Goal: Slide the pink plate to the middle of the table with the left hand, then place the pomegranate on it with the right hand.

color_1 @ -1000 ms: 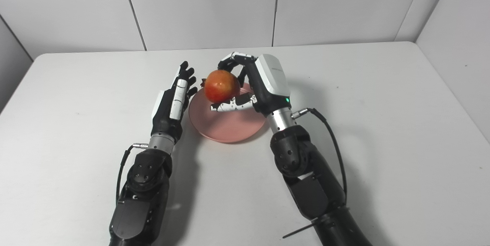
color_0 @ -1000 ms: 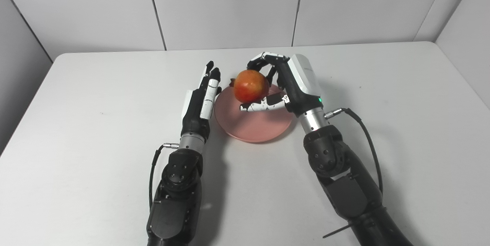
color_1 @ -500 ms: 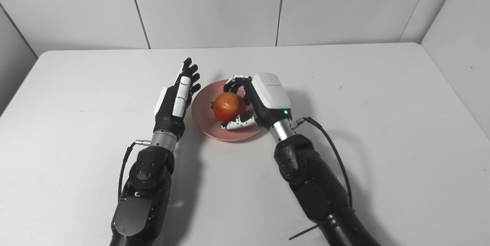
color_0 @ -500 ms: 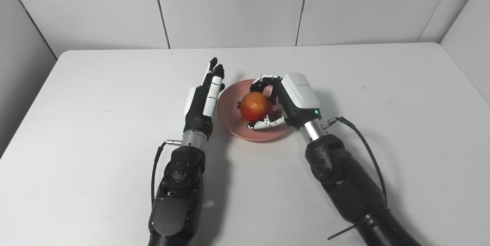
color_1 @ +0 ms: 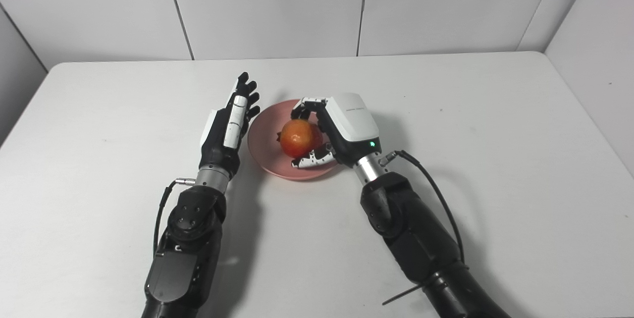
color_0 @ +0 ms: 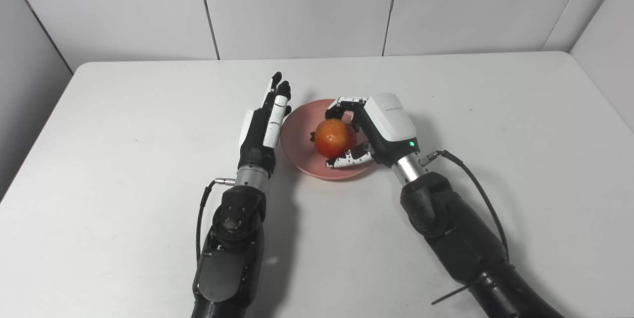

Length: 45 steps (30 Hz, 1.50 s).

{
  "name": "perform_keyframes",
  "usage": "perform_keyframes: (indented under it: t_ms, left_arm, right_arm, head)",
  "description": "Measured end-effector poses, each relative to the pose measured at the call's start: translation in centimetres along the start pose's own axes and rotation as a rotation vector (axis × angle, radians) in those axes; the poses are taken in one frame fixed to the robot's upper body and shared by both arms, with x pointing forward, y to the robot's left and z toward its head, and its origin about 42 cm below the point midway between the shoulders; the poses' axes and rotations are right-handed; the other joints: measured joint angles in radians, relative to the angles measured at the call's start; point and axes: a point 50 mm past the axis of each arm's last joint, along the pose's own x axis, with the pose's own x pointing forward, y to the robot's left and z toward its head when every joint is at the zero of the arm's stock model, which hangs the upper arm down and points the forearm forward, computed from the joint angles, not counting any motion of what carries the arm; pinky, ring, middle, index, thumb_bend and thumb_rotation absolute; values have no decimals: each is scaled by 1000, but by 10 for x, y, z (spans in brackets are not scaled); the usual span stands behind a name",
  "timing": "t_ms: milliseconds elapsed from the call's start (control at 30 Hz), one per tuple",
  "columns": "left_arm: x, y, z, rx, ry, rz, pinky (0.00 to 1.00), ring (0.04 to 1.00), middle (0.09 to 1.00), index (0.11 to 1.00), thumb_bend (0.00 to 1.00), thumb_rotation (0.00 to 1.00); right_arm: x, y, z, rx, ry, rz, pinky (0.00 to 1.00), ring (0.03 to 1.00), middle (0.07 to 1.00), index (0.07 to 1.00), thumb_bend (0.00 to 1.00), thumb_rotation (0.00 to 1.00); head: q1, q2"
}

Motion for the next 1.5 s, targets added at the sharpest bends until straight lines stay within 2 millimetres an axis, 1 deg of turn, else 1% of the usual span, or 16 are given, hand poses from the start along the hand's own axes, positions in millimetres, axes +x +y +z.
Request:
perform_keyframes:
  t_ms: [33, 100, 200, 267, 467, 600, 700, 767, 867, 933, 1067, 1200, 1267, 1367, 1467, 1500]
  left_arm:
    - [0, 0, 0, 0, 0, 0, 950, 986, 995, 997, 711, 1000]
    - [0, 0, 0, 0, 0, -1, 952, 989, 998, 998, 713, 1000]
    - [0, 1, 0, 3, 1, -1, 965, 993, 997, 1000, 719, 1000]
    - [0, 2, 0, 9, 6, 1, 963, 987, 994, 1000, 723, 1000]
    - [4, 12, 3, 35, 1, 17, 967, 985, 992, 1000, 721, 1000]
    - [8, 21, 6, 44, -2, 47, 964, 988, 996, 1000, 735, 1000]
    - [9, 25, 6, 46, -2, 58, 972, 988, 994, 1000, 751, 1000]
    - [9, 29, 5, 51, 0, 65, 976, 989, 991, 1000, 756, 1000]
    - [9, 33, 5, 55, 0, 66, 995, 1000, 999, 1000, 778, 1000]
    - [8, 39, 5, 58, 1, 63, 998, 1000, 1000, 1000, 784, 1000]
    - [7, 44, 10, 73, -13, 43, 1000, 1000, 1000, 1000, 816, 1000]
    - [4, 48, 11, 61, -16, 11, 1000, 1000, 1000, 1000, 835, 1000]
    - [2, 47, 13, 45, -25, -12, 1000, 1000, 1000, 1000, 835, 1000]
    - [-5, 46, 18, 12, -32, -39, 1000, 1000, 1000, 1000, 830, 1000]
    - [-13, 46, 20, -25, -25, -54, 1000, 1000, 1000, 1000, 816, 1000]
    - [-16, 46, 20, -40, -23, -58, 1000, 1000, 1000, 1000, 809, 1000]
  right_arm:
    - [0, -1, 0, -2, -10, 2, 766, 792, 811, 806, 706, 649]
    - [0, -5, 3, -6, -25, -5, 847, 852, 869, 855, 714, 741]
    - [3, -13, 10, -4, -54, -18, 951, 934, 952, 918, 718, 835]
    - [4, -16, 14, -3, -68, -19, 990, 971, 989, 951, 734, 895]
    - [2, -29, 21, 23, -86, -72, 1000, 1000, 1000, 998, 770, 979]
    - [0, -37, 20, 52, -87, -111, 1000, 1000, 1000, 1000, 821, 999]
    - [-7, -42, 17, 123, -53, -145, 1000, 1000, 1000, 1000, 848, 1000]
    - [-15, -44, 16, 216, -24, -162, 1000, 1000, 1000, 1000, 840, 1000]
    - [-26, -47, 13, 385, 51, -169, 1000, 1000, 1000, 1000, 787, 1000]
    - [-32, -47, 11, 496, 103, -174, 1000, 1000, 1000, 1000, 797, 1000]
    - [-40, -43, 2, 621, 209, -166, 1000, 1000, 1000, 1000, 816, 1000]
    - [-38, -45, 4, 776, 251, -228, 1000, 1000, 1000, 1000, 825, 1000]
    - [-39, -46, 9, 847, 248, -253, 1000, 1000, 1000, 1000, 802, 1000]
    - [-43, -47, 15, 932, 244, -276, 1000, 1000, 1000, 1000, 773, 1000]
    - [-52, -49, 15, 988, 267, -291, 1000, 1000, 1000, 1000, 780, 1000]
    - [-56, -50, 14, 1000, 273, -298, 1000, 1000, 1000, 1000, 792, 1000]
  head:
    - [-3, 2]
    - [-3, 2]
    - [-6, 5]
    - [-6, 6]
    - [-11, 6]
    - [-11, 11]
    - [-11, 14]
    - [-12, 12]
    - [-15, 14]
    - [-15, 14]
    - [-21, 17]
    - [-25, 17]
    - [-28, 15]
    - [-25, 12]
    - [-26, 11]
    - [-32, -3]
